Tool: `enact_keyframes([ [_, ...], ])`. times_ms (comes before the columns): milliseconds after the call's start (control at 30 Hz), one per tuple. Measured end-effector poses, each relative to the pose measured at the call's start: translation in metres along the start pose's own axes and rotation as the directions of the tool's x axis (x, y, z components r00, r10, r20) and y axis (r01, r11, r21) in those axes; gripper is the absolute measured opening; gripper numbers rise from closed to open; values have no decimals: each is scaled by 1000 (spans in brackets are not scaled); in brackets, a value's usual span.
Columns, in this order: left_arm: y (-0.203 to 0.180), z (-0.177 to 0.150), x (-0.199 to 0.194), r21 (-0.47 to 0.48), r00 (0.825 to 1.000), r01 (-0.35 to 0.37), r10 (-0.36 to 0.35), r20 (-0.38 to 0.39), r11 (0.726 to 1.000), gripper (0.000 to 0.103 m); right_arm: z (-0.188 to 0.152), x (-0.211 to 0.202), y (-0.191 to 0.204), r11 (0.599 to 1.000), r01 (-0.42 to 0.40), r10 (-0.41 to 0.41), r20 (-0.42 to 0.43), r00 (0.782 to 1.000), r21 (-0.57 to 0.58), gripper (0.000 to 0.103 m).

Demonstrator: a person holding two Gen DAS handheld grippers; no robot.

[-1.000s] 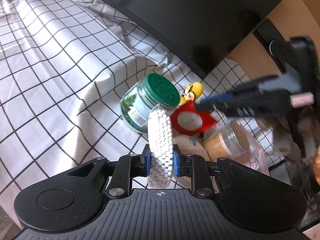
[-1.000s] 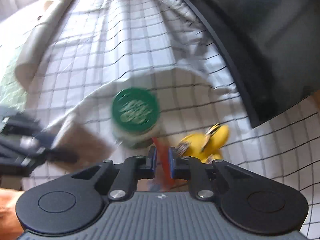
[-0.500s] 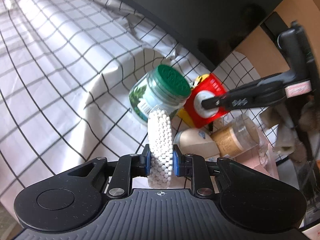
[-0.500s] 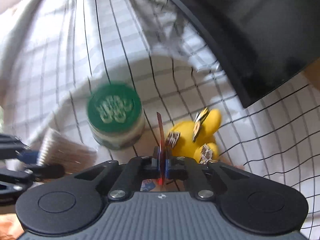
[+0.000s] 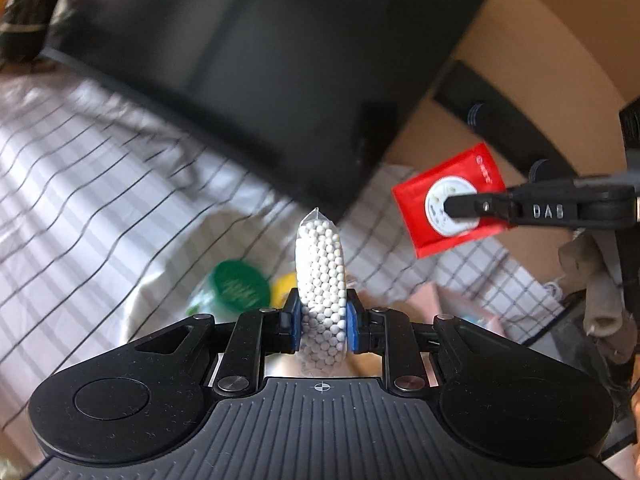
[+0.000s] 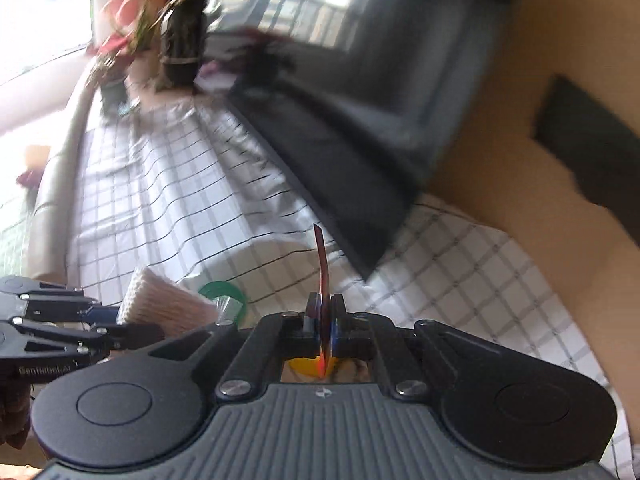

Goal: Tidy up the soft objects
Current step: 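Carry the swab pack and red packet over the pink box with both tools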

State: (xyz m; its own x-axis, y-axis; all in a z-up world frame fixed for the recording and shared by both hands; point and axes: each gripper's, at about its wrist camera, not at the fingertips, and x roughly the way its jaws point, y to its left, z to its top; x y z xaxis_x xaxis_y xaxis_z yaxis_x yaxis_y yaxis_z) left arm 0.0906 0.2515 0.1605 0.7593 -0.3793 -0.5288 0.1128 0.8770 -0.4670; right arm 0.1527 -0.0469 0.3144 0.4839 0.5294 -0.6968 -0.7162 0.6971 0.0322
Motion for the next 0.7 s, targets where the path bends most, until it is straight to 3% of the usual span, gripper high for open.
enact_keyframes([
  [300, -83, 17, 43, 156, 990, 131, -121, -72, 979, 24, -56, -58, -80, 967, 161, -176, 57, 983, 197, 4],
  [500, -141, 6, 79, 251, 967, 234, -199, -157, 939, 24, -103, -82, -127, 899, 304, -328, 27, 944, 317, 4],
  [700, -189, -13, 121, 309, 932, 330, -255, -258, 892, 24, -151, -98, -164, 803, 366, -395, -39, 918, 470, 5],
])
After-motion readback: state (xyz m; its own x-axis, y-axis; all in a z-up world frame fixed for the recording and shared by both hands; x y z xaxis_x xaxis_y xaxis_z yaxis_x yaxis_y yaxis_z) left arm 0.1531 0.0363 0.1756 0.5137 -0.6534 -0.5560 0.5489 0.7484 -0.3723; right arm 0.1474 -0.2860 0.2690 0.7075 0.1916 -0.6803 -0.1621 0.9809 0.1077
